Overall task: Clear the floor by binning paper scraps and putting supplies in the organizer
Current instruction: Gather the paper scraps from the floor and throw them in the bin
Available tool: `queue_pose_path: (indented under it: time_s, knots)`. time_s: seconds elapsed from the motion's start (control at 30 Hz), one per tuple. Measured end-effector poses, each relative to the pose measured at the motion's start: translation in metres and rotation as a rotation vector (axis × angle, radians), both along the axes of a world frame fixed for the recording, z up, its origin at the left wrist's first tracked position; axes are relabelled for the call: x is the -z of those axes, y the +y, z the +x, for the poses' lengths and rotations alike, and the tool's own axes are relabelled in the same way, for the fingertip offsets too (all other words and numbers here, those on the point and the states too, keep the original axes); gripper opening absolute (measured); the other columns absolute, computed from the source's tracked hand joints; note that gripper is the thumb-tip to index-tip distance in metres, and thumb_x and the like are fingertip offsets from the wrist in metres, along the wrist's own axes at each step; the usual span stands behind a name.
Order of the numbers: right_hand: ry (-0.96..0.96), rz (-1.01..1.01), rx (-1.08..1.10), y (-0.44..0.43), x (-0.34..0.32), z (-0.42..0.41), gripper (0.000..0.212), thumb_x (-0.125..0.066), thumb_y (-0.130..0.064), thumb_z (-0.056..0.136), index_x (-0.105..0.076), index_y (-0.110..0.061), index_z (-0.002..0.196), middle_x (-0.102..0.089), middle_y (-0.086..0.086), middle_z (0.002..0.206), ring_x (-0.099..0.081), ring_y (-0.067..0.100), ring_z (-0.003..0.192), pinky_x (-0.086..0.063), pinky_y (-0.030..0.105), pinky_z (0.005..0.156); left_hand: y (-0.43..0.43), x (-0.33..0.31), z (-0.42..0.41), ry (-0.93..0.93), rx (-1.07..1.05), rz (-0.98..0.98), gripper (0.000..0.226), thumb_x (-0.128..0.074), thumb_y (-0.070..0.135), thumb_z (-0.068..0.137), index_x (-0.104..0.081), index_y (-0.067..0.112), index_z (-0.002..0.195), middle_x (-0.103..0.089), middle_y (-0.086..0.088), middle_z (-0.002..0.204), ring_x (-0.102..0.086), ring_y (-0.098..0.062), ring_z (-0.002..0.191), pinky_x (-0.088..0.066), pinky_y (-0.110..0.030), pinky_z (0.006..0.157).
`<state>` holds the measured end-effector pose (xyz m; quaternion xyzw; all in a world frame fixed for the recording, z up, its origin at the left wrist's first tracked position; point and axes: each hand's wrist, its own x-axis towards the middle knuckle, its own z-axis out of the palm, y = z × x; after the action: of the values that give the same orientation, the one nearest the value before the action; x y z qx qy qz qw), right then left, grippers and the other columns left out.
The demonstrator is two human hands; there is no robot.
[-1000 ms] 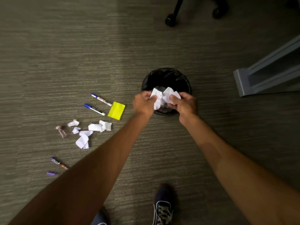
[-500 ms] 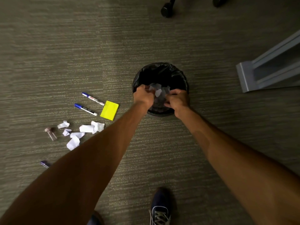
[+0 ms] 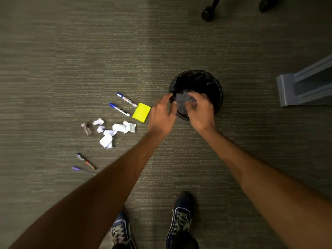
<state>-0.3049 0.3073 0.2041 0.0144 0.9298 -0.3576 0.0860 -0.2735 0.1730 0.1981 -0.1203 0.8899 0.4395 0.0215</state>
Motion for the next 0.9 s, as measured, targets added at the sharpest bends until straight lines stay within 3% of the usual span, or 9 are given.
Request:
queue_pose_path:
  time_s: [0.2, 0.33, 0.6, 0.9]
  knots:
    - [-0.011, -0.025, -0.167, -0.052, -0.036, 0.046, 0.033, -0.063, -0.012, 0.09, -0.066, -0.009, 0.123, -0.061, 0.014, 0.116, -0.07, 0.027, 0.09, -0.053, 0.041, 0.093, -0.053, -0.035, 0.069, -0.042, -0.228, 0.027, 0.036, -0.06, 0.017, 0.095, -0.061, 0.006, 0.13, -0.068, -0.014, 0.127, -0.062, -0.033, 0.118, -0.049, -0.039, 0.098]
    - [-0.057, -0.012, -0.283, -0.096, -0.039, 0.074, 0.034, -0.063, -0.008, 0.087, -0.066, -0.008, 0.121, -0.061, 0.017, 0.11, -0.067, 0.032, 0.09, -0.05, 0.04, 0.093, -0.097, -0.037, 0.116, -0.094, -0.351, 0.045, 0.033, -0.061, 0.011, 0.094, -0.062, 0.002, 0.126, -0.068, -0.018, 0.12, -0.064, -0.034, 0.111, -0.051, -0.046, 0.096]
    - [-0.16, 0.039, -0.403, -0.177, -0.012, 0.111, 0.04, -0.067, -0.011, 0.086, -0.062, -0.008, 0.125, -0.059, 0.018, 0.119, -0.062, 0.034, 0.106, -0.048, 0.038, 0.094, -0.185, -0.002, 0.185, -0.204, -0.384, 0.001, 0.04, -0.067, 0.012, 0.088, -0.059, 0.003, 0.126, -0.065, -0.019, 0.122, -0.065, -0.036, 0.107, -0.053, -0.043, 0.09]
    - [-0.289, 0.165, -0.483, -0.218, 0.077, 0.121, 0.062, -0.075, -0.022, 0.081, -0.053, -0.014, 0.139, -0.047, 0.018, 0.137, -0.052, 0.034, 0.127, -0.045, 0.04, 0.105, -0.238, 0.068, 0.208, -0.359, -0.308, 0.019, 0.069, -0.077, 0.028, 0.083, -0.046, 0.007, 0.141, -0.049, -0.016, 0.14, -0.052, -0.034, 0.126, -0.046, -0.041, 0.103]
